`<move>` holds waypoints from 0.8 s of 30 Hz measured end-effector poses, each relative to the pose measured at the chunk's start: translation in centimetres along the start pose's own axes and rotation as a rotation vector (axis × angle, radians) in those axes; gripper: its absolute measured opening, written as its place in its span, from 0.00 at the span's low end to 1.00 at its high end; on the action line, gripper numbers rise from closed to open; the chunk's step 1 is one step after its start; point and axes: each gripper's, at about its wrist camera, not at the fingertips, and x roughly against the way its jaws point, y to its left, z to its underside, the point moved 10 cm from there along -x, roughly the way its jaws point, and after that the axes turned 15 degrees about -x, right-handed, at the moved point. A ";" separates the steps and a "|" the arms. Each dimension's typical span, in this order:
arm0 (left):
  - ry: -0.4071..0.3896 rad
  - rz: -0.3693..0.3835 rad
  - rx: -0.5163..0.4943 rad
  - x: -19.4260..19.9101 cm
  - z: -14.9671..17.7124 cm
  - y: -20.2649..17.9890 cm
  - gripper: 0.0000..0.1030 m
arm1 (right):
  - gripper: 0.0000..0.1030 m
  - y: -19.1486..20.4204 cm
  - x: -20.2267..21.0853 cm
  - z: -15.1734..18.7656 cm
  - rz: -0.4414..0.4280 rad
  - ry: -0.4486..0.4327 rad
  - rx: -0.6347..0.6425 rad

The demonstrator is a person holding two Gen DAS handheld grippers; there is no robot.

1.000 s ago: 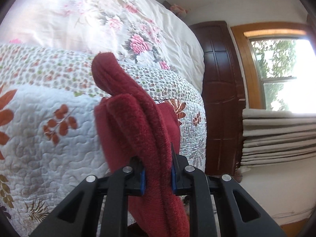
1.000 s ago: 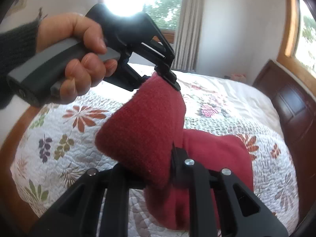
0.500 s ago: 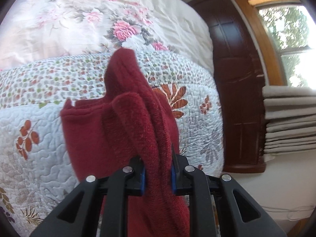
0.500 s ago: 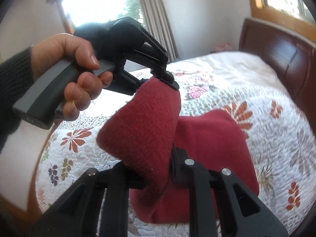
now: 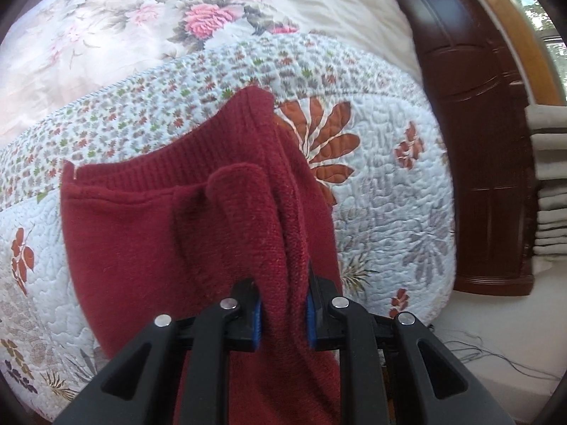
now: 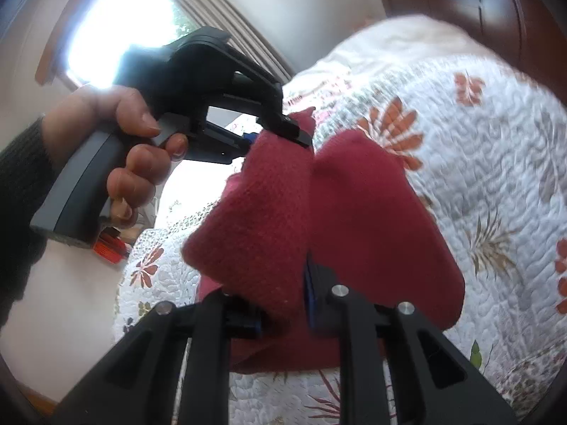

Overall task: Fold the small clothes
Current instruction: 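Lift the held sweater edge with both grippers to fold it again, then open the left gripper and release the sweater while the right gripper keeps holding it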

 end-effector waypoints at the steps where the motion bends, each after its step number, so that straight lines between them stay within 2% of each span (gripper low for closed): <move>1: 0.006 -0.019 0.004 -0.5 0.0 -0.1 0.17 | 0.16 -0.7 -0.1 0.0 -0.015 0.015 -0.029; 8: 0.025 -0.124 -0.011 -2.0 -0.5 -1.2 0.19 | 0.16 -3.4 -0.2 -0.3 -0.065 0.057 -0.109; 11: -0.001 -0.113 -0.038 -2.3 -0.7 -2.2 0.20 | 0.16 -4.6 0.0 -0.4 -0.078 0.058 -0.152; 16: 0.001 -0.110 -0.042 -3.7 -0.6 -3.0 0.22 | 0.16 -7.2 -0.4 0.4 -0.134 0.107 -0.247; 17: -0.005 -0.106 -0.048 -3.7 -0.6 -3.3 0.26 | 0.17 -7.6 -0.6 0.6 -0.151 0.122 -0.262; 18: -0.019 -0.102 -0.051 -3.6 -0.6 -3.6 0.35 | 0.21 -8.1 -0.8 0.7 -0.158 0.133 -0.276; 19: -0.064 -0.080 -0.063 -2.7 -0.9 -4.3 0.41 | 0.24 -8.8 -0.9 0.9 -0.158 0.142 -0.281; 21: -0.158 -0.042 -0.087 -0.5 -1.3 -5.3 0.68 | 0.29 -9.8 -0.9 1.0 -0.161 0.160 -0.291; 22: -0.234 -0.016 -0.106 1.5 -1.5 -5.8 0.72 | 0.33 -10.2 -0.8 1.0 -0.177 0.175 -0.299; 24: -0.314 0.028 -0.123 4.2 -1.2 -5.9 0.76 | 0.35 -10.5 -0.2 0.9 -0.207 0.197 -0.297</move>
